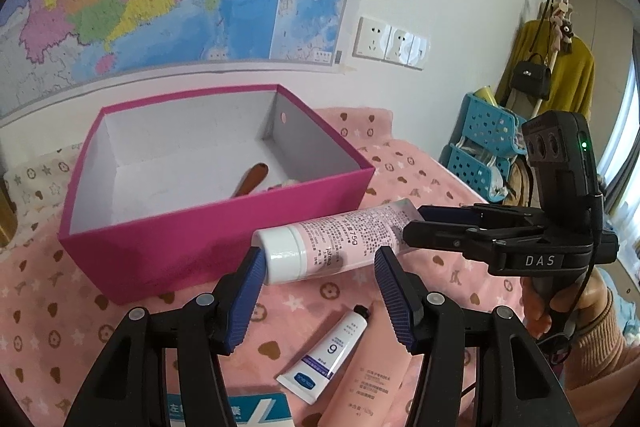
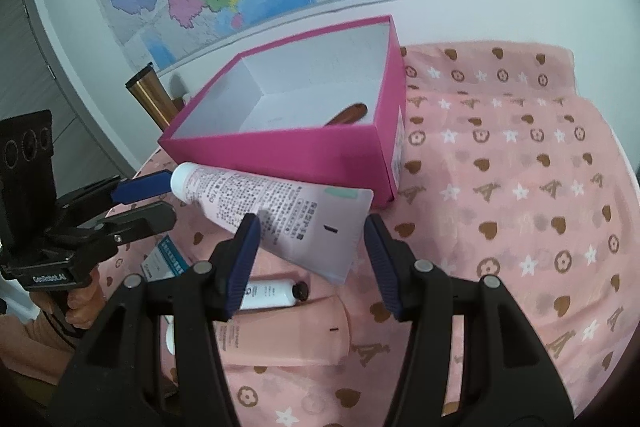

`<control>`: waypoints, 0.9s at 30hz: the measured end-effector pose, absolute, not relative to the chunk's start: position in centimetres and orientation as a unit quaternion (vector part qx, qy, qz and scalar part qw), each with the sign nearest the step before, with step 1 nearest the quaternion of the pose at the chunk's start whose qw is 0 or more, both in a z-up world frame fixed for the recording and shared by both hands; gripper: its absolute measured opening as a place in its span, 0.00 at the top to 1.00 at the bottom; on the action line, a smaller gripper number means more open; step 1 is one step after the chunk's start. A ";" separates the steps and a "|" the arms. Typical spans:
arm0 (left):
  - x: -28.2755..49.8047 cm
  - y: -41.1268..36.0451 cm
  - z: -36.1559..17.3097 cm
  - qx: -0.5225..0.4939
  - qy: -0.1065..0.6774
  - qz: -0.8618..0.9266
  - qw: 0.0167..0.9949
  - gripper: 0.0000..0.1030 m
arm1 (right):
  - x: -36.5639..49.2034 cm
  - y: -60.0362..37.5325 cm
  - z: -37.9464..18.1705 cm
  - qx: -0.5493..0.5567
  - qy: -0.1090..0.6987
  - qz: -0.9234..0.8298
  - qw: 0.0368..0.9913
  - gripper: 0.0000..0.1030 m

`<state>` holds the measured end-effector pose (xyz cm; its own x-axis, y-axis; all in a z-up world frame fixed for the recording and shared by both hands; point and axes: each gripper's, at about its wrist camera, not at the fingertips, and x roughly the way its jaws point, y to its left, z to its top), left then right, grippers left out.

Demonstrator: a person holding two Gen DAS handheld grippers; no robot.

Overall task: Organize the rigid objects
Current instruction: 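Lift the hand cream tube and carry it over the magenta box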

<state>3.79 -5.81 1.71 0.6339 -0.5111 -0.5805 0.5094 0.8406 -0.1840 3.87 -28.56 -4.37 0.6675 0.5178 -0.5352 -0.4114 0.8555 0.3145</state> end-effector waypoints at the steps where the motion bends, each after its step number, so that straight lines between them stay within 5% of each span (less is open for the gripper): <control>1: 3.8 -5.8 1.8 -0.001 0.320 -0.282 0.905 0.45 | 3.9 -28.5 -4.2 0.082 0.316 0.256 0.910 0.45; 27: 6.5 -5.2 4.4 0.006 0.289 -0.254 0.923 0.45 | 6.8 -27.4 0.3 0.057 0.274 0.266 0.922 0.45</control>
<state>6.55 -5.23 4.44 0.7037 -0.4649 -0.5373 0.4724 0.8710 -0.1350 6.81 -27.43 0.32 0.7084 0.5223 -0.4748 -0.4605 0.8517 0.2500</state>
